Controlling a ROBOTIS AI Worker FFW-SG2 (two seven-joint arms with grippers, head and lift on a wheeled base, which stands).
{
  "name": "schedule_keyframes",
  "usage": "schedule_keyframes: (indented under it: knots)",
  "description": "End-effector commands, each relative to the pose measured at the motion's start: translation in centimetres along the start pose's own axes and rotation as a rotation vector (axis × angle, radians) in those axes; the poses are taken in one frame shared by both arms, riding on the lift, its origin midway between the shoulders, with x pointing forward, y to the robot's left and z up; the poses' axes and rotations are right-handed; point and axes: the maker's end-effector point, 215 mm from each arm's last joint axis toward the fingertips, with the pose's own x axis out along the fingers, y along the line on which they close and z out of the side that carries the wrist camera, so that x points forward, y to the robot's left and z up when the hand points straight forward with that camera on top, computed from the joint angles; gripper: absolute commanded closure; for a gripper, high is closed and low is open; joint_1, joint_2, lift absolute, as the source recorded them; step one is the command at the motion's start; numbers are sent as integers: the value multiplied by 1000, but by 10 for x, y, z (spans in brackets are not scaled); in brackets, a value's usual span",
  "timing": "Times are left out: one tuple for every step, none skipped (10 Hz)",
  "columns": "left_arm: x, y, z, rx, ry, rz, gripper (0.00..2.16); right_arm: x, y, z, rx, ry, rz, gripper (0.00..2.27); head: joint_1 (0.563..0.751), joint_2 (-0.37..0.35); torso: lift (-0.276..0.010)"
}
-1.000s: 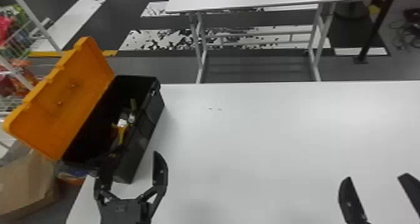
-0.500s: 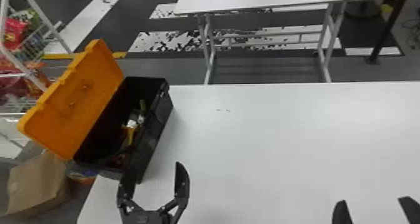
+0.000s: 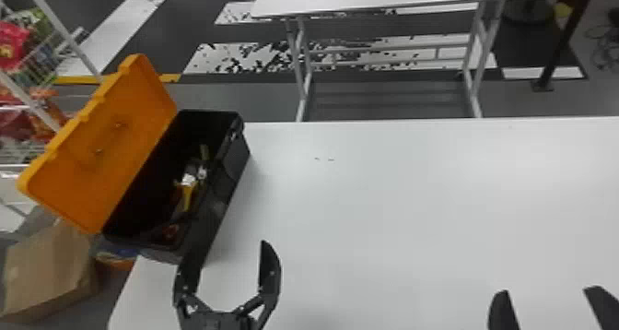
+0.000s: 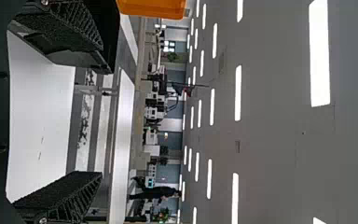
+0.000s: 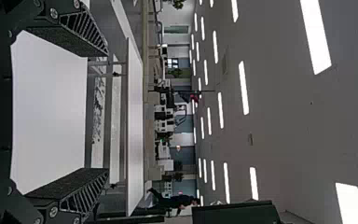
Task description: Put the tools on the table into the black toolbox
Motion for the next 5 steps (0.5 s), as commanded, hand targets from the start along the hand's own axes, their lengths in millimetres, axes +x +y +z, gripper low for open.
schedule_keyframes:
  knots:
    - [-1, -1, -4, 2, 11, -3, 36, 2, -12, -14, 3, 45, -22, 144, 695, 188, -75]
    - [0, 0, -6, 4, 17, -3, 36, 2, -18, -18, 0, 57, -33, 144, 695, 173, -75]
    - [0, 0, -8, 5, 21, -2, 36, 2, -24, -20, -1, 64, -43, 144, 695, 163, -75]
    - [0, -1, -8, 5, 22, -5, 36, 2, -24, -20, -2, 64, -42, 144, 695, 148, -75]
    - [0, -1, -8, 6, 21, -5, 36, 2, -24, -20, -2, 64, -44, 144, 695, 139, -75]
